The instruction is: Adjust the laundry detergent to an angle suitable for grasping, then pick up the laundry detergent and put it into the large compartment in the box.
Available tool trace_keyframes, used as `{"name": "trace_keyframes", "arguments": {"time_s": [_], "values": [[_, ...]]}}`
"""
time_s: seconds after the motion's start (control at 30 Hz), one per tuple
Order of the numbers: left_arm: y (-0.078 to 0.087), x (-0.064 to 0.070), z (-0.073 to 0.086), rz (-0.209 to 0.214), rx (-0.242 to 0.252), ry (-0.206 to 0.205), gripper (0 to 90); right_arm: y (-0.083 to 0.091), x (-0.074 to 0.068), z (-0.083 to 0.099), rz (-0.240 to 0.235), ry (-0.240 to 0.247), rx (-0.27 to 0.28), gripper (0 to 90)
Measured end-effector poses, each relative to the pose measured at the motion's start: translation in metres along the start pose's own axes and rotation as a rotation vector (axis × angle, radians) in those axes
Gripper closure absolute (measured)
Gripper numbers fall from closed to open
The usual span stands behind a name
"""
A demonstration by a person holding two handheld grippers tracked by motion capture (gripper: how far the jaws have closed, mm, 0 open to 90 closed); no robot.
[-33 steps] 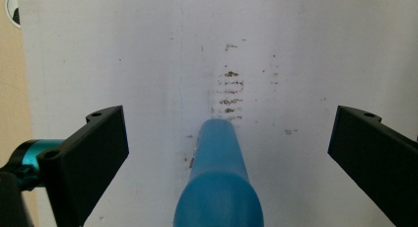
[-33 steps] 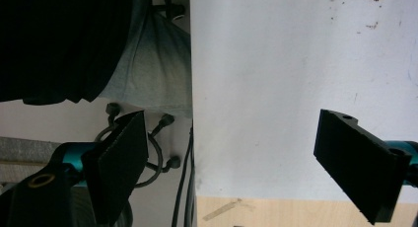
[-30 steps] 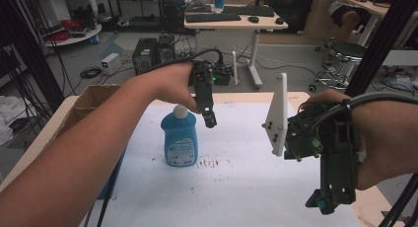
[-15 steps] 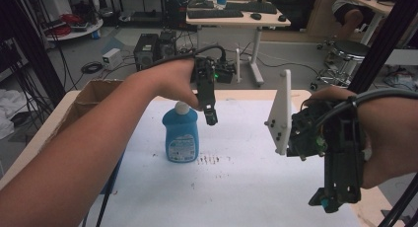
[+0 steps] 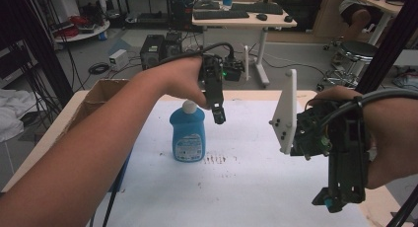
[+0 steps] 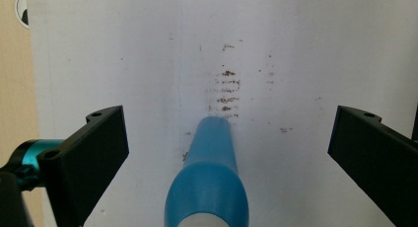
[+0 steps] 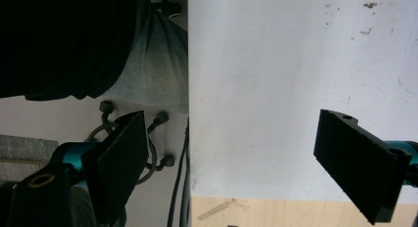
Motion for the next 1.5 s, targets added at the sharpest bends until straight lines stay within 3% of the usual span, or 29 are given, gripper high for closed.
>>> {"name": "trace_keyframes", "arguments": {"time_s": [0.33, 0.87, 1.27, 1.5], "values": [[-0.005, 0.0, -0.003, -0.003, -0.011, -0.008, 1.8, -0.001, 0.001, 0.002, -0.007, 0.004, 0.001, 12.7], [0.006, -0.002, 0.005, -0.015, 0.007, 0.033, 1.8, -0.008, 0.0, 0.005, -0.008, 0.02, 0.009, 12.7], [0.028, -0.004, 0.034, -0.048, -0.003, 0.073, 1.8, -0.009, 0.0, -0.001, -0.008, 0.034, 0.003, 12.7], [0.031, -0.006, 0.047, -0.052, -0.021, 0.091, 1.8, -0.01, 0.0, -0.006, -0.008, 0.042, -0.008, 12.7]]}}
Point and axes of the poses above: each handheld gripper's, and its own axes: y roughly backward along the jaws, z roughly out of its underside, x roughly to its right, the point moved 4 cm from there along -y, roughly forward along the jaws, and after that the axes turned 3 degrees about -z, right-handed, at the moved point
